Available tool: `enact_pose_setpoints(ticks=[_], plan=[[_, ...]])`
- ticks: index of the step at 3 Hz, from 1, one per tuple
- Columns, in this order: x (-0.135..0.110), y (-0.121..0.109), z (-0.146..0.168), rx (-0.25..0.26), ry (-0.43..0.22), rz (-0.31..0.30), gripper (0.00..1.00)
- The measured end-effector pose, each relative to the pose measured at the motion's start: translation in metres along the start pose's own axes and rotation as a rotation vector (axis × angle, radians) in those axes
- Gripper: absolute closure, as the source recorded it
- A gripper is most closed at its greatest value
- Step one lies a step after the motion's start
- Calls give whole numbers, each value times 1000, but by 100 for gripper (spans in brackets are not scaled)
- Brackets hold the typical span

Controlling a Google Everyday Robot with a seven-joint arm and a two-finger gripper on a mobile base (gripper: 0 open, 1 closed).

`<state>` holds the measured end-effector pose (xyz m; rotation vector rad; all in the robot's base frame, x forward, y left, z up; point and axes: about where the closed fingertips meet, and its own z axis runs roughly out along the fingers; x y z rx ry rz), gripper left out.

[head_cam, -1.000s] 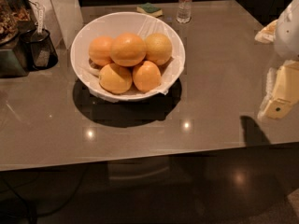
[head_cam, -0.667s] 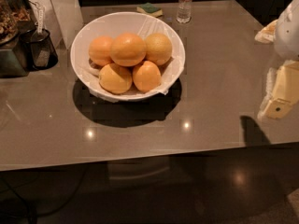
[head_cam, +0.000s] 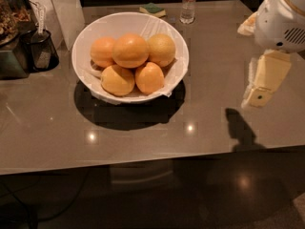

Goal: Pick orange from white bowl

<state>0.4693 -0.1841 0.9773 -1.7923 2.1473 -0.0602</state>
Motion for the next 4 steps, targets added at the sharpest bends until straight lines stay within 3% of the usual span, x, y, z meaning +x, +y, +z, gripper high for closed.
enact_pose_setpoints(ticks=[1, 2, 3, 4], plan=[[0, 0, 0, 0, 0, 0, 0], [-22, -12, -6, 20, -7, -66, 0], [-71, -25, -5, 13, -23, -188, 0], [-122, -38, 21, -34, -65, -282, 0]])
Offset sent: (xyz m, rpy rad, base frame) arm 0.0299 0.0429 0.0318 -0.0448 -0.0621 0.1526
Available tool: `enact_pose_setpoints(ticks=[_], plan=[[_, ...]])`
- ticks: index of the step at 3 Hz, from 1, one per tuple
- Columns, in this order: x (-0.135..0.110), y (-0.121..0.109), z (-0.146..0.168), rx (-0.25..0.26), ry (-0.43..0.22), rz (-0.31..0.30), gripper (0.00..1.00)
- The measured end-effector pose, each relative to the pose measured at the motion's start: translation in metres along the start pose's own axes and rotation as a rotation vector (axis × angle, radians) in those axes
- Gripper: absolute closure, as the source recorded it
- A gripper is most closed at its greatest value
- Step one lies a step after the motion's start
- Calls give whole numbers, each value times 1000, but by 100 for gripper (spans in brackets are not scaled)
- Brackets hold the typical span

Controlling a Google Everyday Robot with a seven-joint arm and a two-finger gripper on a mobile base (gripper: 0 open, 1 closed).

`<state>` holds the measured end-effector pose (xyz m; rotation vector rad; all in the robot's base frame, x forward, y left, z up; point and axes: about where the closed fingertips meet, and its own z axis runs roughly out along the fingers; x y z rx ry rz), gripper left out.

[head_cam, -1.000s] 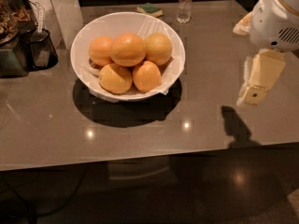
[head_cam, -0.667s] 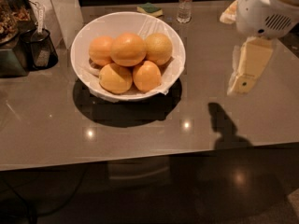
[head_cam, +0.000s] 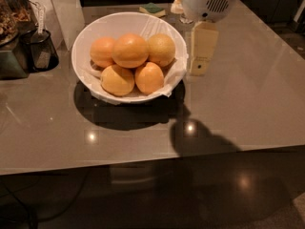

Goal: Pick orange from white bowl

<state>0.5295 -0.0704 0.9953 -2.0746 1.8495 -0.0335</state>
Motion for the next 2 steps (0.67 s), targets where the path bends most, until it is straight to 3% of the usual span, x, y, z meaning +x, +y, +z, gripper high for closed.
enact_pose_setpoints(ticks=[1, 2], plan=[[-1, -2, 0, 9, -5, -1, 0], [-23, -27, 16, -14, -40, -62, 0]])
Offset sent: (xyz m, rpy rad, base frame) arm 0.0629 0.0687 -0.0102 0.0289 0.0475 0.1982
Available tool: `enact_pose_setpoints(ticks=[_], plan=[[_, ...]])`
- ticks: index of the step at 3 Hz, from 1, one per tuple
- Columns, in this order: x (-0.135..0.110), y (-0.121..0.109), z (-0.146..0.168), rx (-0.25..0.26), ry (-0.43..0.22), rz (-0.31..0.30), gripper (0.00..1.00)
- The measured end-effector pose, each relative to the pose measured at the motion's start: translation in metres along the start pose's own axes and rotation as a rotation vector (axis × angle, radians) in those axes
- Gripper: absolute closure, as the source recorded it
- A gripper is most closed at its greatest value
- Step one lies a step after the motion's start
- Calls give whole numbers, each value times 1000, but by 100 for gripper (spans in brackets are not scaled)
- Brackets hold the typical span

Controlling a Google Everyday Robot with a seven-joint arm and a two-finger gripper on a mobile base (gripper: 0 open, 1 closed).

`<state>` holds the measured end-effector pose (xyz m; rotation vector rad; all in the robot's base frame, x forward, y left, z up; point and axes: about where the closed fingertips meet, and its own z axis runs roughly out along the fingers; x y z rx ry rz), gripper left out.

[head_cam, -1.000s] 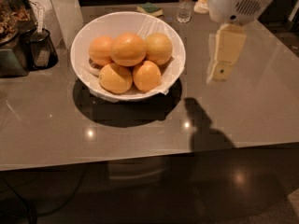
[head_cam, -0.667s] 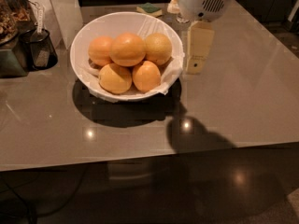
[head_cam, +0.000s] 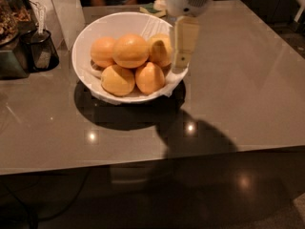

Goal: Pick orange from white bowl

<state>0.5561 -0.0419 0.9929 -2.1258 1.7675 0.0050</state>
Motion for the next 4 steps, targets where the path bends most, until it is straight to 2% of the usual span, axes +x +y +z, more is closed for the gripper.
enact_pose_setpoints(ticks=[2, 3, 4], plan=[[-27, -45, 57, -104, -59, -66, 0], [-31, -52, 59, -80, -71, -65, 0], [-34, -58, 77, -110, -128, -51, 0]])
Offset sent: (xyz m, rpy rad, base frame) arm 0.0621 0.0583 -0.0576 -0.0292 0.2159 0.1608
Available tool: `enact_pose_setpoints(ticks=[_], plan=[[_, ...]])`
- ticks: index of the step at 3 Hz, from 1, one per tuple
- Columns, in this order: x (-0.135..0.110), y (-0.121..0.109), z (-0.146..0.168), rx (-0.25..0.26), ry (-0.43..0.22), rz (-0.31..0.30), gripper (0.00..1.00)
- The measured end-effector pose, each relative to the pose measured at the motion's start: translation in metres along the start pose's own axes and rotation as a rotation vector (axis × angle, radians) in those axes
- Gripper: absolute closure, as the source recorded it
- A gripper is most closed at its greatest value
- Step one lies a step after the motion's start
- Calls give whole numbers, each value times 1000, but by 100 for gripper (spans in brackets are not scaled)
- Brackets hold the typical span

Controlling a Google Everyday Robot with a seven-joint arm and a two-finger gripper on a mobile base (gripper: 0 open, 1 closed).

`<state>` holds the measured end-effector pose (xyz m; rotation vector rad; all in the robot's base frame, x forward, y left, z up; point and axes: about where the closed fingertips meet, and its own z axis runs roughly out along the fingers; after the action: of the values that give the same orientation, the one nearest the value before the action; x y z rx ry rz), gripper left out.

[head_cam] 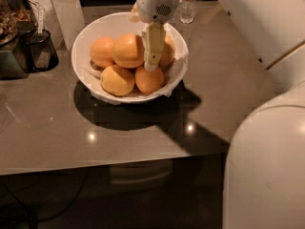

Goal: Pick orange from white bowl

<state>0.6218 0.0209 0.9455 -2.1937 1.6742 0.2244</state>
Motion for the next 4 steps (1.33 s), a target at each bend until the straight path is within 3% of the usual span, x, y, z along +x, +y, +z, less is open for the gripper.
enact_pose_setpoints(ticks=[1, 2, 4], plan=[[-6, -7, 32, -73, -64, 5, 0], [-8, -14, 39, -66, -80, 7, 13], [-10, -14, 38, -59, -83, 7, 61]])
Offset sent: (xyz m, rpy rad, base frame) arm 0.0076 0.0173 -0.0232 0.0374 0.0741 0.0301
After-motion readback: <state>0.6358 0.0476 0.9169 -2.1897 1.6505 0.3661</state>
